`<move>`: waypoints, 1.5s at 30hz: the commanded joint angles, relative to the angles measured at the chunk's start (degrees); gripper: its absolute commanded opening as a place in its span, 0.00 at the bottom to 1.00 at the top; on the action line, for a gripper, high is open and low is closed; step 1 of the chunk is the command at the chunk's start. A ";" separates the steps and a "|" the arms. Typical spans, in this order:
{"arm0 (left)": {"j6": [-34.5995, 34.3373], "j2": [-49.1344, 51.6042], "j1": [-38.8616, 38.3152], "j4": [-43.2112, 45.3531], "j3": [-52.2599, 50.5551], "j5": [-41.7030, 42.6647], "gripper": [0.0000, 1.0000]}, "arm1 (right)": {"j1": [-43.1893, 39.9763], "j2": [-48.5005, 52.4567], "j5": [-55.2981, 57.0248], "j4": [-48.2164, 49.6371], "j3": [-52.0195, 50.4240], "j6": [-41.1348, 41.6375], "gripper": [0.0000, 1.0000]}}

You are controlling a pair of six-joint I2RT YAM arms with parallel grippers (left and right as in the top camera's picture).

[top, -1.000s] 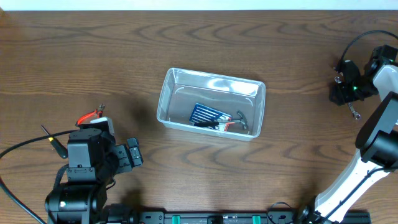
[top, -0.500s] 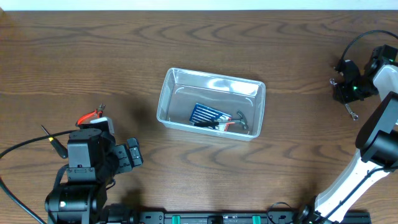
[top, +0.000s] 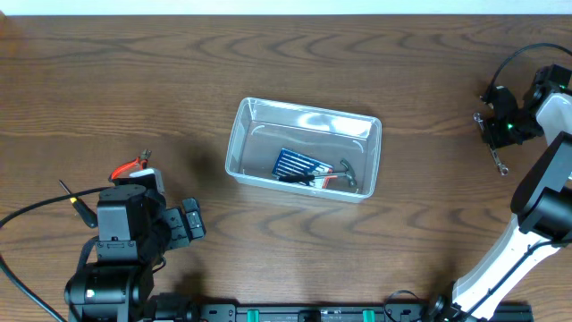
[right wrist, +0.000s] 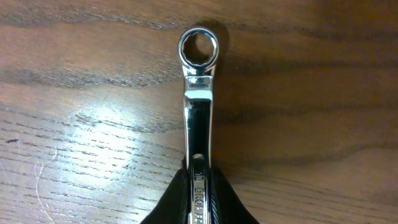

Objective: Pack container
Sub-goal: 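Carry the wrench with the right gripper into the container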

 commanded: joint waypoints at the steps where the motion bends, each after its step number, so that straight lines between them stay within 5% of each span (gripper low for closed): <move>1: -0.04 0.00 -0.22 0.00 1.18 -0.48 0.98 | -0.55 5.38 2.95 -0.35 -2.36 0.31 0.02; 12: -0.02 0.00 -0.22 0.02 1.18 -0.48 0.98 | 1.40 2.71 2.47 -0.52 -1.88 3.96 0.01; 27: -0.02 0.00 -0.22 0.00 1.18 -0.48 0.98 | 12.31 -13.64 1.01 -6.47 3.65 8.63 0.01; 34: -0.02 0.00 -0.22 0.00 1.18 -0.48 0.98 | 22.75 -21.90 -0.55 -13.09 7.85 9.11 0.01; 45: -0.02 0.00 -0.22 -0.39 1.18 -0.46 0.98 | 52.54 -22.69 0.22 -15.17 11.23 11.54 0.01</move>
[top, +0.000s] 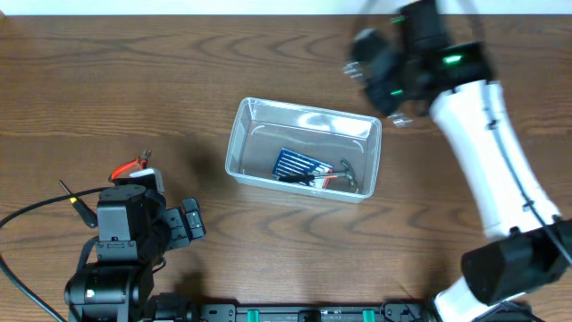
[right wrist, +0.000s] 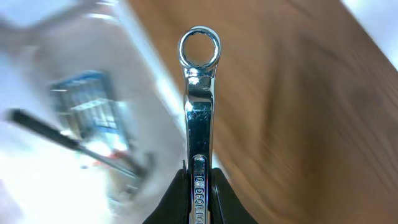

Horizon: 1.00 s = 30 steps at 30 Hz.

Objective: Pack container
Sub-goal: 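Carry the wrench with the right gripper into the container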

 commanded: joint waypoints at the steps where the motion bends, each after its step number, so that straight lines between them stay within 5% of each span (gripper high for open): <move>1: -0.02 0.00 -0.24 -0.37 1.18 -0.46 0.98 | 7.43 2.51 0.42 0.24 0.57 -0.31 0.01; 24: -0.02 0.00 -0.22 0.35 1.18 -0.46 0.98 | 10.12 27.80 -4.15 3.45 0.52 -4.46 0.04; 28: -0.02 0.00 -0.22 0.55 1.18 -0.48 0.98 | 9.33 28.06 -4.13 3.54 0.55 -5.03 0.68; 30: -0.02 0.00 -0.22 0.72 1.18 -0.48 0.98 | 8.85 27.93 -3.17 3.63 0.57 -5.01 0.89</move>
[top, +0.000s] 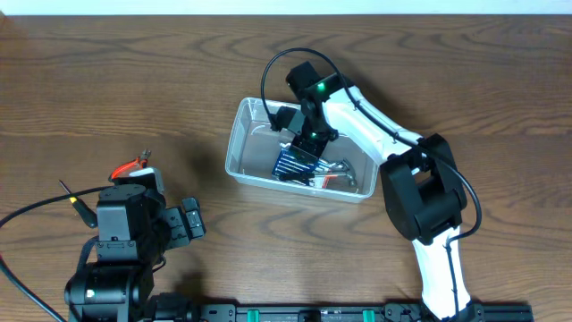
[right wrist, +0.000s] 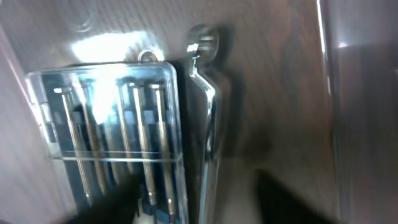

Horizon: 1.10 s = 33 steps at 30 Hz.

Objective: Pack container
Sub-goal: 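Carry the wrench with the right gripper into the container, then open the right gripper and lift it out of the container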

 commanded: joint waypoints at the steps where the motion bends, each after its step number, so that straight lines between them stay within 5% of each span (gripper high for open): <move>1: -0.02 0.00 -0.22 0.20 1.18 -0.46 0.98 | -1.36 0.79 0.35 0.20 0.57 -1.03 0.93; 23: -0.02 0.00 -0.22 6.40 1.18 -0.48 0.98 | -3.32 -13.35 2.34 -9.11 7.30 -7.52 0.99; 26: -0.02 0.00 -0.22 6.38 1.18 -0.48 0.98 | -3.54 -14.12 5.29 -9.62 7.28 2.21 0.96; 30: -0.02 0.15 -0.22 6.40 1.18 -0.50 0.98 | -5.60 -14.88 19.37 -11.21 7.30 30.64 0.99; 33: -0.02 0.87 -0.22 6.38 1.18 -0.50 0.98 | -7.58 -16.24 19.71 -15.69 7.28 41.77 0.85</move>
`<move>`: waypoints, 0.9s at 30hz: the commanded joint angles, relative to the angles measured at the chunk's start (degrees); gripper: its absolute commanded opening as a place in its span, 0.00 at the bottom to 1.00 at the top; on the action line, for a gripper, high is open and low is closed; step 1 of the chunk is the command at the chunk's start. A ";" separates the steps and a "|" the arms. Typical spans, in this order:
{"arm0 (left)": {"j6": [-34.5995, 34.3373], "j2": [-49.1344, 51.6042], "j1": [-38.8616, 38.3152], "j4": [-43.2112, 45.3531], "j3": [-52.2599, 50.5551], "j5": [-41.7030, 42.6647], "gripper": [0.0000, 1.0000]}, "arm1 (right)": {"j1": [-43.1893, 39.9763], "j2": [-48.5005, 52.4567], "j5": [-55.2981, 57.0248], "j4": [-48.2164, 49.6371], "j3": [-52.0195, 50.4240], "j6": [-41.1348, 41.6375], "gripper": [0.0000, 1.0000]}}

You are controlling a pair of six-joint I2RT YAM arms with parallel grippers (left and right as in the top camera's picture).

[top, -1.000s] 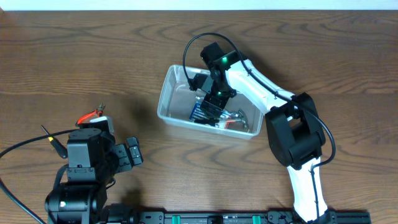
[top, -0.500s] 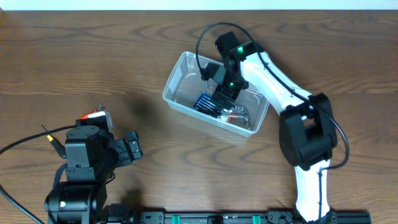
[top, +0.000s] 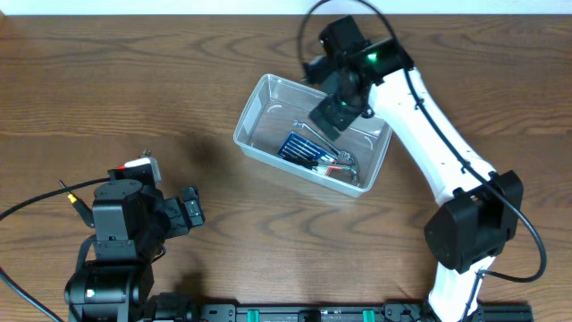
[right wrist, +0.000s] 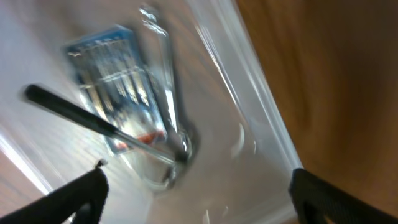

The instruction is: Pack container

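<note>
The clear plastic container (top: pixel 255 112) sits skewed in the middle of the table. Inside lie a silver wrench (top: pixel 310 131) (right wrist: pixel 168 87), a blue screwdriver case (top: pixel 295 148) (right wrist: pixel 109 74) and a small hammer (top: pixel 344 161) with a black handle (right wrist: pixel 74 112). My right gripper (top: pixel 329 114) (right wrist: pixel 198 186) hovers over the container's far right part, open, with nothing between its fingers (right wrist: pixel 81 196). My left gripper (top: pixel 189 217) rests near the front left, away from the container; its jaws are not clear from above.
A bit of a red-handled tool (top: pixel 134 164) peeks out behind the left arm. The left arm's cable (top: pixel 36 210) loops across the front left. The right arm (top: pixel 438 152) stretches from the front right over the table to the container.
My right gripper, low inside the container over the wrench and case, now sits higher and further back, wide open. The wrench lies in the container, which has turned and shifted slightly. The left arm shifted slightly.
At first my right gripper was shut on the wrench at the table's far right. Then it held the wrench beside the container's far right corner. Then it was down inside the container with the wrench by the blue case. Now the wrench lies free and the gripper is open above.
</note>
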 commanded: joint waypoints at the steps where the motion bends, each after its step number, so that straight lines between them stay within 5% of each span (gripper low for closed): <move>1: -0.02 1.03 -0.22 0.07 1.16 -0.50 0.98 | -2.82 -2.12 5.81 -3.02 0.07 21.90 0.68; 4: -0.02 2.25 -0.22 0.07 1.16 -0.50 0.98 | -3.93 -4.13 5.62 -6.36 0.07 24.63 0.11; 5: -0.02 2.73 -0.22 0.07 1.16 -0.50 0.98 | -4.15 -4.76 5.60 -7.65 0.07 25.07 0.01; 13: -0.02 6.05 -0.22 0.09 1.16 -0.50 0.98 | -4.63 -6.01 5.35 -15.63 -0.28 26.82 0.01; 27: -0.02 6.56 -0.24 0.09 1.18 -0.46 0.98 | -6.86 -2.43 -1.05 -2.75 -9.42 24.50 0.01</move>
